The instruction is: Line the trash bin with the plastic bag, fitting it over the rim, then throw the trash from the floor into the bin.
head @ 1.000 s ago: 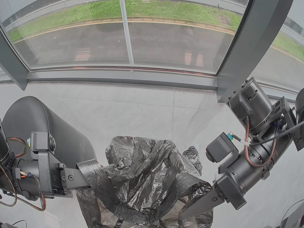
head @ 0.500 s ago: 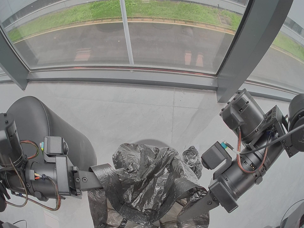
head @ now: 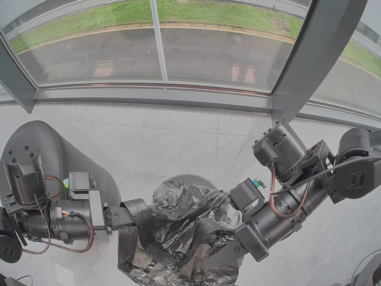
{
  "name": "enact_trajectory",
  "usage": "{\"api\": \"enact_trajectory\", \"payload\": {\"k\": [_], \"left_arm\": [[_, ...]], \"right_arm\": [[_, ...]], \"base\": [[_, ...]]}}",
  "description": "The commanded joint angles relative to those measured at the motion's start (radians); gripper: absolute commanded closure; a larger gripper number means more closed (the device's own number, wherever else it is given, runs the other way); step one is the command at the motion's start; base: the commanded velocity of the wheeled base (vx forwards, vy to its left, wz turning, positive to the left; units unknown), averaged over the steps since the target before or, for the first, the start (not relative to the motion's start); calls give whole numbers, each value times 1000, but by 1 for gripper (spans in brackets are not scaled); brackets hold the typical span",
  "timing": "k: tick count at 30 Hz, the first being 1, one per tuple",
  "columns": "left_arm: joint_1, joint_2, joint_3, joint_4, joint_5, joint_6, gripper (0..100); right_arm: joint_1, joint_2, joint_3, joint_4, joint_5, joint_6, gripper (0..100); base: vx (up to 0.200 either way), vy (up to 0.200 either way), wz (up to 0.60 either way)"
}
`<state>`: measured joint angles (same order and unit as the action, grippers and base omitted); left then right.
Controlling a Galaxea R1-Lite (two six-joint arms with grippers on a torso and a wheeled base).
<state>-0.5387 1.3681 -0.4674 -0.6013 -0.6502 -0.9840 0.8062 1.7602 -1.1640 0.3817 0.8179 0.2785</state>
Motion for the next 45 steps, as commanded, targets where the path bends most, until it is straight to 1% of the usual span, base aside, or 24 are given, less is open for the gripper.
{"api": "enact_trajectory", "payload": {"k": [1,11,18,23,26,28,29,33,45], "left_arm": [[23,16,15,-2,0,1,100],[80,-17,27,-2,1,1,100],[83,-7,30,-2,1,1,100],[86,23,21,-5,1,4,100],[97,55,10,-9,1,4,100],[100,65,10,-18,1,4,100],[106,88,15,-52,1,2,100],[112,123,23,-97,1,1,100],[112,197,10,-121,1,2,100]], "right_arm": [[1,56,0,-24,1,1,100],[-7,97,-2,-81,1,-1,100],[-10,127,-5,-110,1,1,100],[-45,153,-3,-136,1,-1,100],[-81,160,0,-165,1,-1,100],[-90,162,0,-168,0,-1,100],[-108,166,1,-173,0,-2,100],[-125,180,1,-173,0,-4,100],[-151,237,-3,-199,0,-25,100]], "base": [[0,0,0],[0,0,0],[0,0,0],[0,0,0],[0,0,0],[0,0,0],[0,0,0],[0,0,0],[0,0,0]]}}
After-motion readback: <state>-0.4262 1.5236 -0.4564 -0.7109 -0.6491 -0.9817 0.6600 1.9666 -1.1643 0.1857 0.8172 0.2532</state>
